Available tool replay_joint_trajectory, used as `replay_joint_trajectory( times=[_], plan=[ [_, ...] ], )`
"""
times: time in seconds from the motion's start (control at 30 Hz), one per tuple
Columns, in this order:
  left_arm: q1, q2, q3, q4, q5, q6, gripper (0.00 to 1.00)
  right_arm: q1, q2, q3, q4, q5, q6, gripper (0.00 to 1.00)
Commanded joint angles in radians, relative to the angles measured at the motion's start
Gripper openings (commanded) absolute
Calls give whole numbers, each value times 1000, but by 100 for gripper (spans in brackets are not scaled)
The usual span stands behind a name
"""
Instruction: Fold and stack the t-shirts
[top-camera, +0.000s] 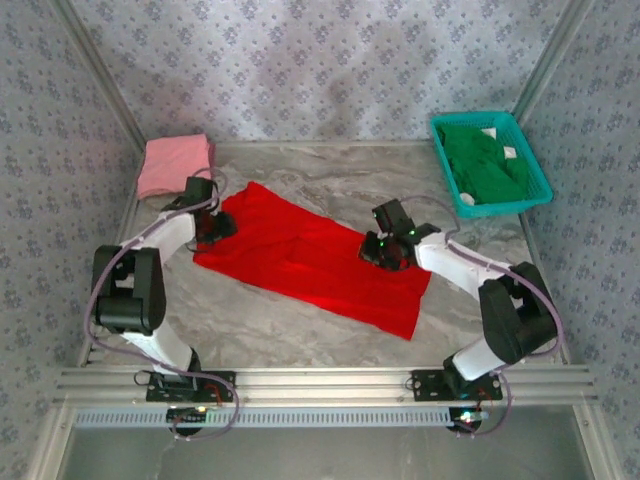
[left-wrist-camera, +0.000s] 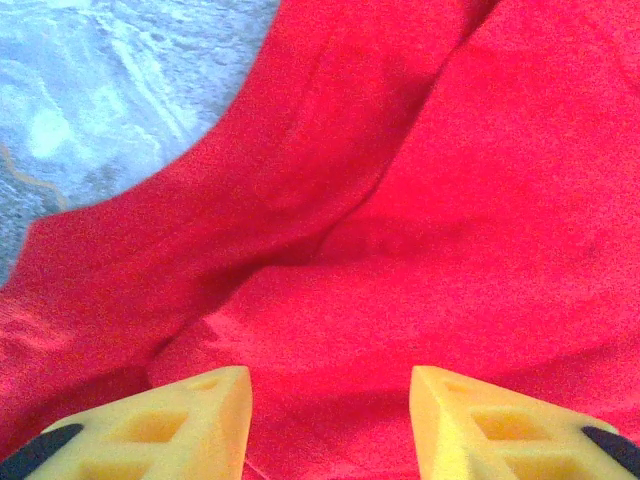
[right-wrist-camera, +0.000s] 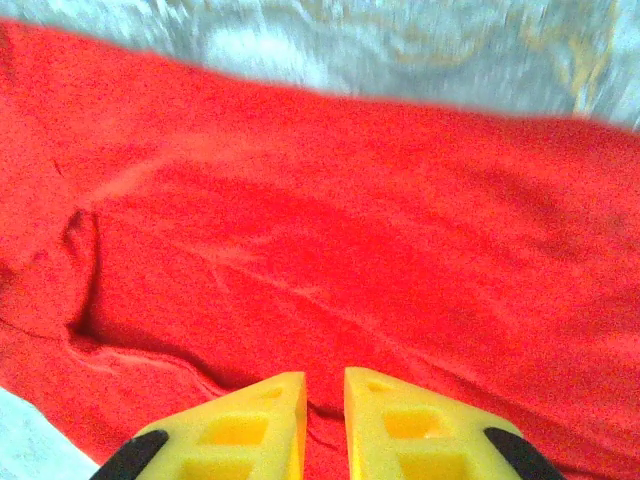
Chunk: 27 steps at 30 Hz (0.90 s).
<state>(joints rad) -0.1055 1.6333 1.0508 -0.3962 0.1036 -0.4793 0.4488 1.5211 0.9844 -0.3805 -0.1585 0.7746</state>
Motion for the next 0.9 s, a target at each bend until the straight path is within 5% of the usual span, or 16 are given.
replay_joint_trajectory(
  times=[0.0,0.1,0.37,0.7,0.87],
  plan=[
    [-33,-41,-34,0,81,-35,48,-40,1,-34,-55,-13,-17,22],
    [-76,-26,-27,-4,16,37,54,-57,-19,-79,-61,22,-24,27],
    [-88,84,34,-16,82,12,58,-75,12,-98,-22,65,-64,28],
    [-144,133,76,-10,64,7,59,-98,79,-101,29,2,-71,28],
    [-152,170,84,-5,51,5,45,-105,81,-110,47,-13,-67,29]
  ],
)
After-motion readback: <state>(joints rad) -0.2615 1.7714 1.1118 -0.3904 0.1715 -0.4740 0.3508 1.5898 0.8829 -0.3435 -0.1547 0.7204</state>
